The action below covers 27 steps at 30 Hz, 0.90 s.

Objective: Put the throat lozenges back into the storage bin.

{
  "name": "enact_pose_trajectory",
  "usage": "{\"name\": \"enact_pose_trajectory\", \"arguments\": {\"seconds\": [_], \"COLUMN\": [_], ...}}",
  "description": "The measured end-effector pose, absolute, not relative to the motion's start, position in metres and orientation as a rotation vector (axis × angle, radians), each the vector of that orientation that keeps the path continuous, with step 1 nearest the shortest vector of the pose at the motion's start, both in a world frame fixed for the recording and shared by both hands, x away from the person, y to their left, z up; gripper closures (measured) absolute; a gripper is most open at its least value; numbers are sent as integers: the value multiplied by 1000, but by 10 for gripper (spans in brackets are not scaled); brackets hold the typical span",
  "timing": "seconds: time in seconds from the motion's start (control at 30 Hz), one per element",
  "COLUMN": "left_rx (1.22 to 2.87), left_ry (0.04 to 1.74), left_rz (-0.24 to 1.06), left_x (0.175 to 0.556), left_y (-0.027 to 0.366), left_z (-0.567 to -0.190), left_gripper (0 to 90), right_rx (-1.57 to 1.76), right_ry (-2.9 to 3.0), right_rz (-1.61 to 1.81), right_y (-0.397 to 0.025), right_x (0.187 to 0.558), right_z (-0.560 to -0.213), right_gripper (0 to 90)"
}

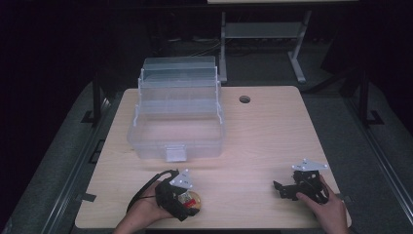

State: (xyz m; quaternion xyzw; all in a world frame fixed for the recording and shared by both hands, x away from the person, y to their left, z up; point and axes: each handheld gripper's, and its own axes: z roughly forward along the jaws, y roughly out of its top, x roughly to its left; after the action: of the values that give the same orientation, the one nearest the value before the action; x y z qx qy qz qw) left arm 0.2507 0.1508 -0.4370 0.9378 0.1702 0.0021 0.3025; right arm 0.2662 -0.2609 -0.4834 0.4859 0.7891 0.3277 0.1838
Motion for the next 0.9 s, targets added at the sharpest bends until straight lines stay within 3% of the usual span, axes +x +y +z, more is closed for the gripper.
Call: {"name": "enact_pose_trajectory", "arguments": {"seconds": [0.9], "left_rx": [2611], "left_ry": [408], "left_rz": [18], "left_x": [249], "left_y": [143], "left_z": [-448], "left_gripper": [139], "right_rx": [1371], "right_ry": [2225], "right_rz": [924], "right_y": [-261], "right_x": [266], "right_z": [-483], "right_gripper": [0]}}
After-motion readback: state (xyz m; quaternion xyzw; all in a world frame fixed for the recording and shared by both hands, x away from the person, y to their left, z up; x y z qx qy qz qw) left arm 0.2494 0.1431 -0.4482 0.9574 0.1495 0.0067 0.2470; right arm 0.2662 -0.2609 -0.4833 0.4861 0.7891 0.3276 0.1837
